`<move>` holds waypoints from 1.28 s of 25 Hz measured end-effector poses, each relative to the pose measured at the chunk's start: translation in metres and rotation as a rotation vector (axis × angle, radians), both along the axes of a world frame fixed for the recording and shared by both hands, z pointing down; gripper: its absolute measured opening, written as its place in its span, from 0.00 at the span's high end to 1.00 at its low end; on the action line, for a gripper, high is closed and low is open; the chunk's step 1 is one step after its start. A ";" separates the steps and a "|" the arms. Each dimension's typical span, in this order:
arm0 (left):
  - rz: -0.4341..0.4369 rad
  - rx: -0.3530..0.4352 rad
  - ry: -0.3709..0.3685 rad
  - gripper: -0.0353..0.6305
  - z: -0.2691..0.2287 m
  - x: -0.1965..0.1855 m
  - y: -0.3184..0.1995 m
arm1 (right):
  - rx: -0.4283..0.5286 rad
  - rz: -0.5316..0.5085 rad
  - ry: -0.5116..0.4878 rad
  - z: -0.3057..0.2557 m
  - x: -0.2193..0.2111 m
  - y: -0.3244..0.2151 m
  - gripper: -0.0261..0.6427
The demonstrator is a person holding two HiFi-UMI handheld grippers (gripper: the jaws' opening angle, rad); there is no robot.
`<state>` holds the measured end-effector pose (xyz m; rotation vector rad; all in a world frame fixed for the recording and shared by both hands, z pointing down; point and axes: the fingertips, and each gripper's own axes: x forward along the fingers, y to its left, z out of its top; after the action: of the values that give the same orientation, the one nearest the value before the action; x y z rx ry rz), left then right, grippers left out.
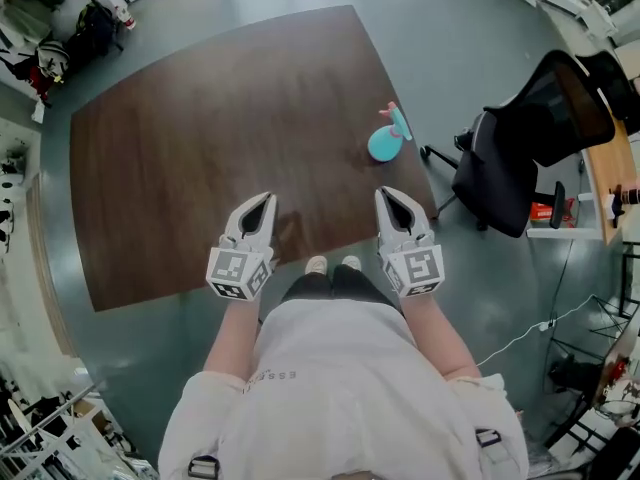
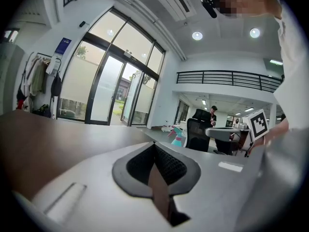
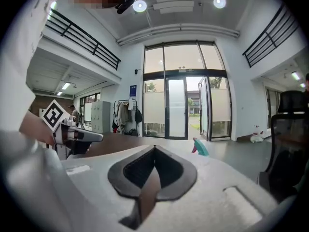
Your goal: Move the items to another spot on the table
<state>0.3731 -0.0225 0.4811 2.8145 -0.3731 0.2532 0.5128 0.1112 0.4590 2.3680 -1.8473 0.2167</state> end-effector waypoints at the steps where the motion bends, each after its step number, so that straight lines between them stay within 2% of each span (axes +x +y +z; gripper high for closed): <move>1: -0.003 0.004 0.003 0.92 0.000 -0.003 0.003 | -0.007 -0.004 -0.005 0.003 -0.003 0.006 0.98; 7: -0.047 0.015 0.009 0.92 0.000 -0.029 0.023 | -0.029 -0.053 -0.053 0.019 -0.027 0.025 0.98; 13: -0.099 0.034 -0.020 0.92 0.001 -0.069 0.063 | -0.034 -0.165 -0.089 0.024 -0.073 0.050 0.98; 17: -0.178 0.049 -0.017 0.92 -0.007 -0.105 0.097 | -0.041 -0.229 -0.084 0.022 -0.092 0.072 0.98; 22: -0.240 0.076 -0.006 0.92 -0.019 -0.147 0.132 | -0.044 -0.252 -0.069 0.022 -0.109 0.093 0.98; 32: -0.302 0.117 0.000 0.92 -0.042 -0.244 0.137 | -0.016 -0.309 -0.077 0.009 -0.198 0.088 0.98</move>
<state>0.1288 0.1147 0.4396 2.8183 -0.8266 0.1699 0.3148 0.1995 0.4678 2.0523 -2.2035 0.2900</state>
